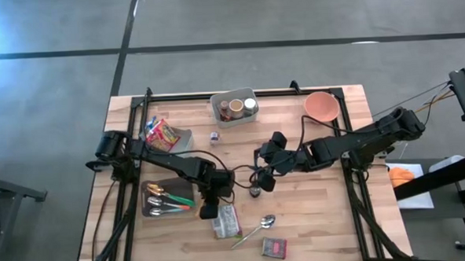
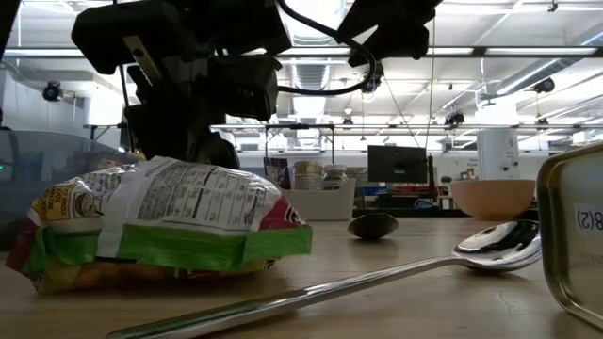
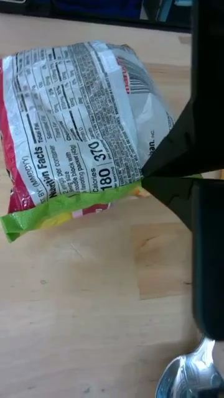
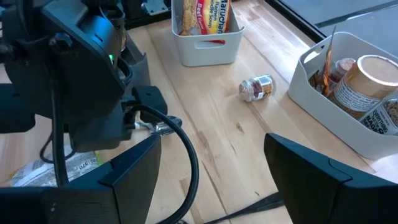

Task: Pick & Place Food Item
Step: Put the yellow noodle pack into the bottom gray bin

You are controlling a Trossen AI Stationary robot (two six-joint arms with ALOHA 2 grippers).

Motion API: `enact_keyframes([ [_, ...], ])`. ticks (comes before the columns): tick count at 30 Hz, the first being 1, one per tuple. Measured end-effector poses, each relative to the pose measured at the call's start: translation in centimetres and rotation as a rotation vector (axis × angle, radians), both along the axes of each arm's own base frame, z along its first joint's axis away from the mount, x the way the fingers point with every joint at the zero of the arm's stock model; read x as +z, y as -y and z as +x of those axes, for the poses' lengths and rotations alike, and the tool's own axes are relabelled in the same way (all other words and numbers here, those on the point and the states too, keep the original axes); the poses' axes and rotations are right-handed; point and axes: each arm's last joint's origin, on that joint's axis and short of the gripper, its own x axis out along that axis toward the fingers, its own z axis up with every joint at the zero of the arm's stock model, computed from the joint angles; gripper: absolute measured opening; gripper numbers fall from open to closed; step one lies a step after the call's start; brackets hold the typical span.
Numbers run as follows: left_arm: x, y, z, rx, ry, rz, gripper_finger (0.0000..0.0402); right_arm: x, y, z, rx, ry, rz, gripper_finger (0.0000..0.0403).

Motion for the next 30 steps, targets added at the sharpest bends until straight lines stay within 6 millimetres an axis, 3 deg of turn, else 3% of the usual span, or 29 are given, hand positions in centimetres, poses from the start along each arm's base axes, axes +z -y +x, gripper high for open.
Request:
enact_keyframes([
  [9, 0.3, 0.2, -0.1, 0.014, -0.001, 0.007, 0.0001, 0.0, -0.1, 0.0, 0.017, -0.004, 0.009, 0.0282],
  [30, 7.8, 1.1, -2.5, 0.194, 0.193, 0.064, 0.0, 0.0, 0.0, 0.0, 0.019, -0.009, 0.005, 0.0282],
])
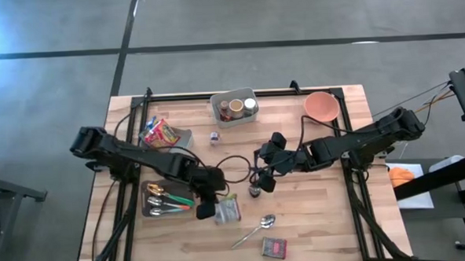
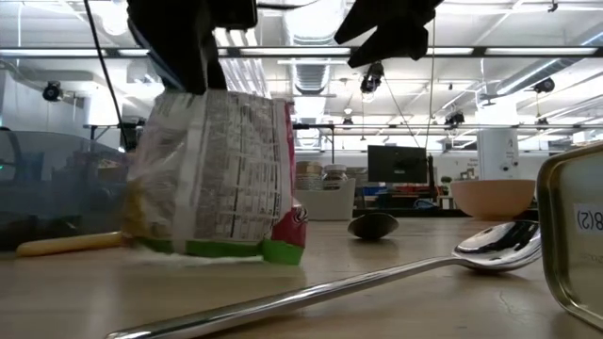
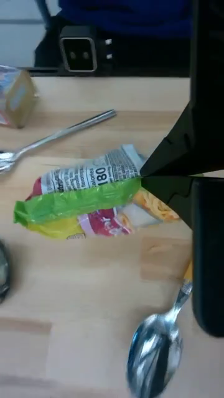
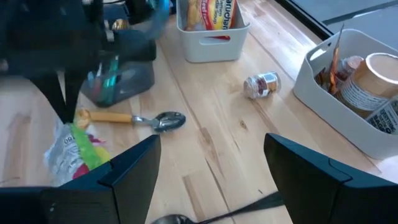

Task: Pick & Place Food Item
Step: Put the yellow noodle pack into the bottom gray bin, then put the green noodle pack into the bottom gray bin

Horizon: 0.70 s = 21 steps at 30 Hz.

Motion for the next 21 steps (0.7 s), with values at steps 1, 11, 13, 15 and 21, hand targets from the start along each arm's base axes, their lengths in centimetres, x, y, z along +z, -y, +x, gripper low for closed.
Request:
enact_keyframes([
  [1, 0.3, 0.0, -0.1, 0.004, 0.012, 0.007, 0.0, 0.0, 0.0, 0.0, 0.0, 0.002, 0.001, 0.0282],
  [11, 3.0, -0.1, -1.5, 0.036, 0.114, 0.05, 0.0, 0.0, 0.0, 0.0, 0.001, 0.003, 0.001, 0.0282],
  [13, 3.1, -0.1, -1.6, 0.036, 0.117, 0.053, 0.0, 0.0, 0.0, 0.0, 0.001, 0.003, 0.0, 0.0282],
  [15, 3.0, 0.0, -1.6, 0.03, 0.107, 0.048, 0.0, 0.0, 0.0, 0.0, 0.001, 0.003, 0.0, 0.0282],
  [21, 2.3, 0.1, -1.3, 0.025, 0.079, 0.051, 0.0, 0.0, 0.0, 0.0, 0.001, 0.004, 0.0, 0.0282],
])
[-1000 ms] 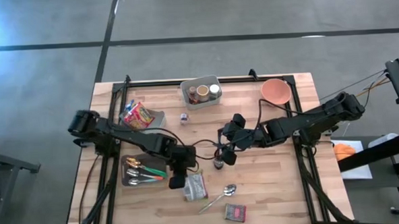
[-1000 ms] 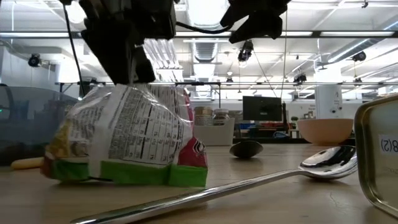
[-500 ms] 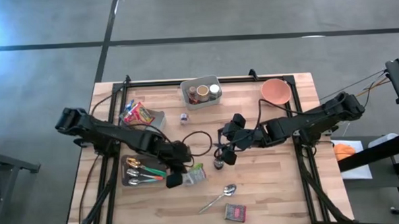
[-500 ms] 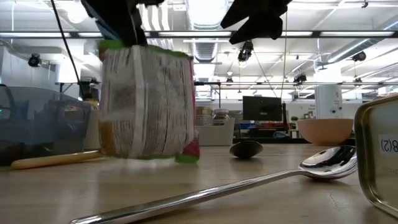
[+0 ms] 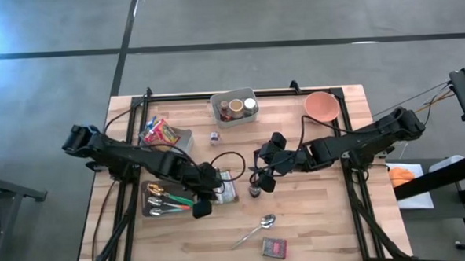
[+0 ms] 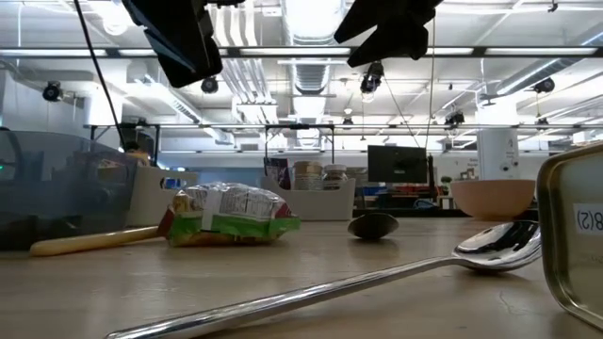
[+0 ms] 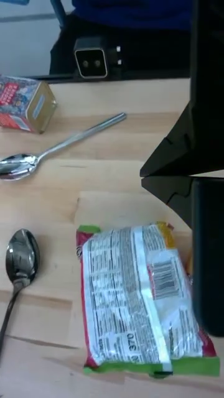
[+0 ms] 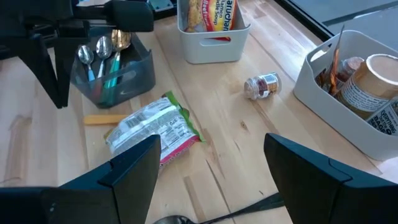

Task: Pick & Place Food Item
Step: Put the green noodle pack into the bottom gray bin

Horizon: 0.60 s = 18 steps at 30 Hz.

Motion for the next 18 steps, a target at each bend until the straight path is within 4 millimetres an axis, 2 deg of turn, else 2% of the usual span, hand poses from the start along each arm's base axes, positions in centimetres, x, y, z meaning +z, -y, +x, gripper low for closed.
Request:
enact_keyframes([
  [4, -0.3, 0.0, 0.2, -0.021, 0.023, 0.073, 0.0002, 0.0, 0.0, 0.0, 0.0, 0.0, 0.0, 0.0282],
  [7, -0.6, 0.0, 0.4, -0.026, 0.037, 0.153, 0.0021, 0.0, 0.0, 0.0, 0.0, 0.001, 0.0, 0.0282],
  [12, -1.1, -1.0, 0.9, -0.021, 0.027, 0.189, 0.0099, 0.0, 0.0, 0.0, 0.0, 0.002, 0.001, 0.0282],
  [18, -2.2, -4.8, 1.8, 0.122, -0.049, 0.186, 0.0202, 0.0, 0.0, 0.0, 0.0, 0.002, 0.0, 0.0282],
])
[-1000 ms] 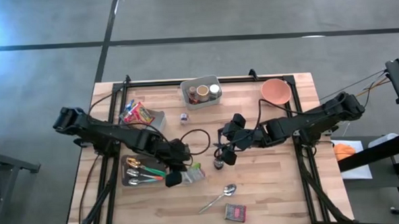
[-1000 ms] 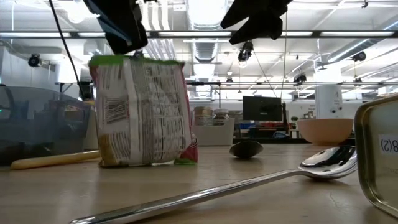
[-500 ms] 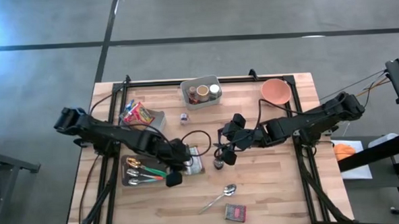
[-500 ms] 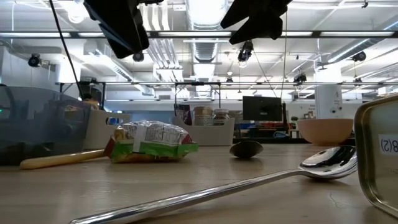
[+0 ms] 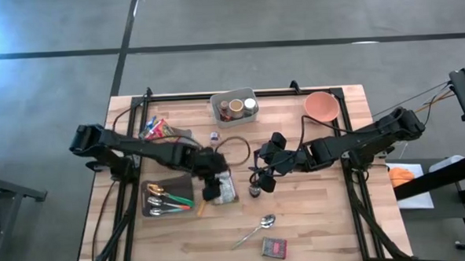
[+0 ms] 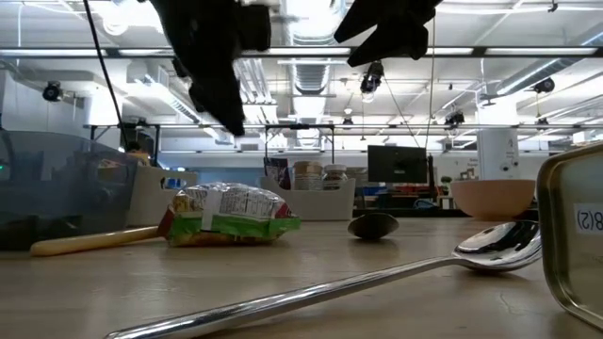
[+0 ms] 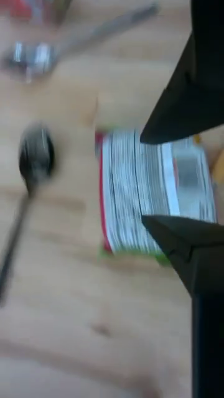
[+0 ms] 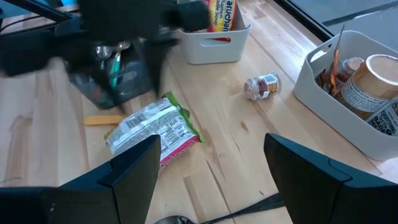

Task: Pick & Place Food Item
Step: Put the green noodle pack into the bottom gray bin

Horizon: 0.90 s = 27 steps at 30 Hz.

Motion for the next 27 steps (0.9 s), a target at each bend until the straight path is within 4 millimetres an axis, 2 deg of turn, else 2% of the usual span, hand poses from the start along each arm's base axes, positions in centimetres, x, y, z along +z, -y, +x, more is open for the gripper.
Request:
enact_keyframes([
  [2, -0.7, -1.9, 0.1, 0.092, -0.056, -0.015, 0.0227, 0.0, 0.0, 0.0, 0.0, 0.0, 0.0, 0.0282],
  [5, -1.9, -5.2, -0.2, 0.199, -0.169, -0.126, 0.0251, 0.0, 0.0, 0.0, 0.0, 0.0, 0.0, 0.0282],
  [8, -2.9, -7.9, -0.4, 0.218, -0.227, -0.274, 0.0259, 0.0, 0.0, 0.0, 0.003, -0.002, -0.003, 0.0282],
  [10, -3.5, -8.9, -0.4, 0.2, -0.238, -0.305, 0.026, 0.0, 0.0, 0.0, 0.005, -0.002, -0.006, 0.0282],
  [14, -4.6, -9.9, -0.5, 0.118, -0.276, -0.297, 0.0261, 0.0, 0.0, 0.0, 0.008, -0.004, -0.011, 0.0282],
  [19, -5.5, -9.8, -0.7, 0.009, -0.322, -0.293, 0.0261, 0.0, 0.0, 0.0, 0.012, -0.006, -0.017, 0.0282],
  [27, -6.8, -9.8, -0.4, -0.046, -0.357, -0.289, 0.0261, 0.0, 0.0, 0.0, 0.012, -0.005, -0.016, 0.0282],
])
